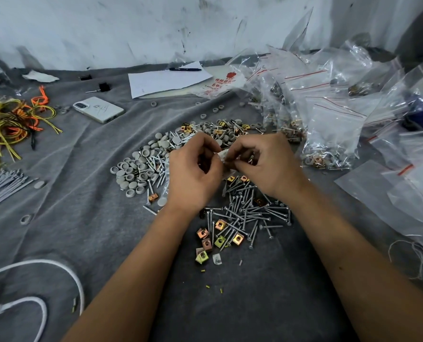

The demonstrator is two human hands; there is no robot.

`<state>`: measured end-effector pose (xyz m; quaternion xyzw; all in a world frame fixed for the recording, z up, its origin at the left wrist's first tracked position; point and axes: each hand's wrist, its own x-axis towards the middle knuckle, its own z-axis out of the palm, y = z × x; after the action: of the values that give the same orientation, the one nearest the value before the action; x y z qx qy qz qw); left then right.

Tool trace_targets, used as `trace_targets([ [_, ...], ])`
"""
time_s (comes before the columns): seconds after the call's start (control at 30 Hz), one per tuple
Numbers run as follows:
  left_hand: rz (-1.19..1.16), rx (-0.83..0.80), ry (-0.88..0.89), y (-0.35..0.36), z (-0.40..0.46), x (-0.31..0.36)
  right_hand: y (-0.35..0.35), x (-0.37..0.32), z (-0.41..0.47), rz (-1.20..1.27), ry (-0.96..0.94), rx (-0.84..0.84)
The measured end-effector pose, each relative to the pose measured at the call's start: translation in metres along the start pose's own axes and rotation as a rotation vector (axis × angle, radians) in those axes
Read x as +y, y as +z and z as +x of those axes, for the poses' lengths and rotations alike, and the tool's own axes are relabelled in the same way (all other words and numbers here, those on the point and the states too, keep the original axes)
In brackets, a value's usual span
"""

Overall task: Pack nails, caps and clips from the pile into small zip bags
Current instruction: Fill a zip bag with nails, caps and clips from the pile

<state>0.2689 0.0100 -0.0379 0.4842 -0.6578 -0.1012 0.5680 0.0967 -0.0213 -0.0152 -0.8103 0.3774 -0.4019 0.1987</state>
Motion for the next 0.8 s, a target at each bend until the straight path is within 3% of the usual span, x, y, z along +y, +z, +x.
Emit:
trace_targets([
  [0.2, -0.023, 0.025, -0.019, 0.0, 0.0, 0.0, 0.014, -0.007, -0.003, -0.079, -0.016, -0.075],
  [0.43, -0.06, 0.098, -0.053, -0.003, 0.001, 0.005, 0.004, -0.001, 0.002, -0.063, 0.073, 0.353],
  [0.5, -0.079, 0.134, -0.085, -0.003, 0.001, 0.005, -0.009, 0.012, 0.004, -0.093, 0.179, 0.39],
  [0.57, -0.132, 0.185, -0.132, -0.004, 0.002, 0.005, -0.021, 0.027, 0.003, -0.144, 0.26, 0.3],
  [0.73, -0.251, 0.286, -0.241, -0.005, 0.006, 0.004, -0.029, 0.038, -0.002, -0.31, 0.238, -0.074],
  [0.8, -0.264, 0.286, -0.262, -0.006, 0.006, 0.004, -0.027, 0.036, -0.001, -0.343, 0.264, -0.123],
])
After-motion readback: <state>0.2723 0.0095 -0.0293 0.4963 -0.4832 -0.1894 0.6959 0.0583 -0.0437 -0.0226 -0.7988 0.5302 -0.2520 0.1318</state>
